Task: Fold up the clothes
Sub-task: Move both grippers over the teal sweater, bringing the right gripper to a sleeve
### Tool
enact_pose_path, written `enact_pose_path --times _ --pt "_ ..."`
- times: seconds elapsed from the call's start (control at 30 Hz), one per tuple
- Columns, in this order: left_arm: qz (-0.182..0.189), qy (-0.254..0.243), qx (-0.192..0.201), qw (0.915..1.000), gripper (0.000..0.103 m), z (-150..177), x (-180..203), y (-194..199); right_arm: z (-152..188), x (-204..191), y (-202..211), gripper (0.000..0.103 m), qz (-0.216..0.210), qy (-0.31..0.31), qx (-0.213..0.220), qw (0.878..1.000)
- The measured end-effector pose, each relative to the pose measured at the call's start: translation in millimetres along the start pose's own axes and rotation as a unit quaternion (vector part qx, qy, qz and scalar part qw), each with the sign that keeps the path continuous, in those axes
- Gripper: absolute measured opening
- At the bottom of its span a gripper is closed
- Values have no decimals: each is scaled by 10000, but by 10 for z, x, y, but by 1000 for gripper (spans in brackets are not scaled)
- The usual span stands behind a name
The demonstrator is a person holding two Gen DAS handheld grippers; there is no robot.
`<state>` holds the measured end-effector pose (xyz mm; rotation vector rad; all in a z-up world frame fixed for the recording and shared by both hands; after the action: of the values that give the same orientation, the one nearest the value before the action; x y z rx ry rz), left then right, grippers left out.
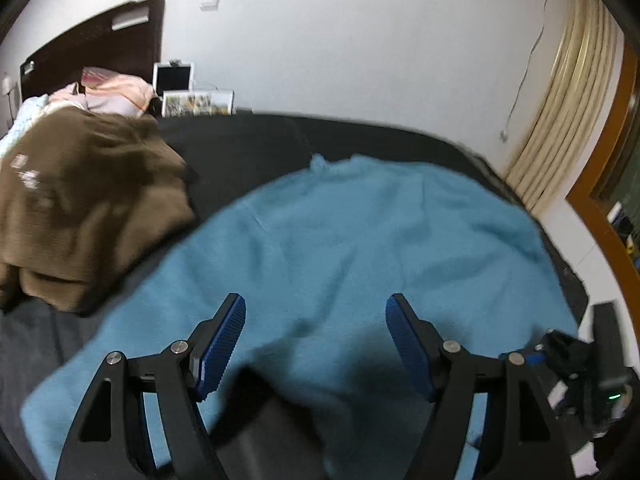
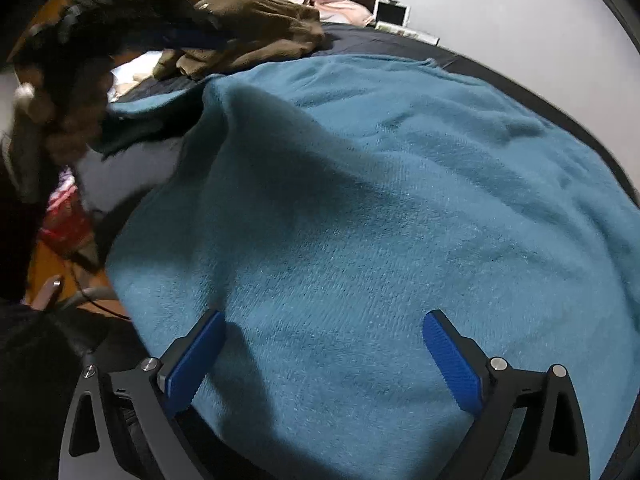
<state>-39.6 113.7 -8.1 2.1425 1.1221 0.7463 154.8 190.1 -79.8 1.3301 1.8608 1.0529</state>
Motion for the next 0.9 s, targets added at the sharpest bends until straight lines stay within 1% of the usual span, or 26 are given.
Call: enact_pose_path --times 0.07,0.17,0.27,0.33,0.37,0.43,0.5,0.57,0.6,0.63,0.77,0.9 --pt "-178 60 -118 9998 76 3 17 -174 -96 191 108 100 79 -160 160 9997" --pt "-469 237 -245 9983 76 2 -92 -328 -324 701 275 100 469 -716 586 9946" --pt "-730 493 -435 9952 76 -2 -222 -547 -580 1231 267 100 896 -1184 796 9857" --pt "-942 571 -531 9925 76 3 -285 -686 -739 1468 152 100 1013 -1342 783 9826" --pt "-1060 524 -499 9917 76 3 -278 -707 -812 1573 65 100 1004 -1412 730 9822" --pt "-1296 365 -524 9895 77 -34 -241 -781 -947 1743 -178 100 968 -1478 517 9829" --pt "-1438 256 -506 9880 78 -88 -224 -868 -1035 1834 -402 100 1054 -1435 314 9835" --pt "-1483 294 -493 9873 79 -187 -264 -970 -1097 1920 -597 100 1144 -1444 159 9827" --pt "-1508 306 -501 9868 80 -235 -277 -1018 -1117 1976 -670 100 1152 -1502 131 9818" --pt "-1538 305 -516 9863 82 -299 -295 -1082 -1138 2032 -743 103 1159 -1559 104 9809" --pt "-1604 269 -561 9851 85 -570 -361 -1331 -1269 2207 -855 103 1264 -1753 173 9762" --pt "-1598 152 -501 9858 87 -831 -408 -1589 -1387 2390 -940 103 1446 -1986 228 9691"
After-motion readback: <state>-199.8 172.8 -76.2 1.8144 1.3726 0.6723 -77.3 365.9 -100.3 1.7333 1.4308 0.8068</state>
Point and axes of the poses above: each gripper's, at about its wrist camera, not at the fingertips, and y roughly against the way its jaws point, x to its right, z to its underside, the point moved 1 cm from there along -y, roughly the way its jaws point
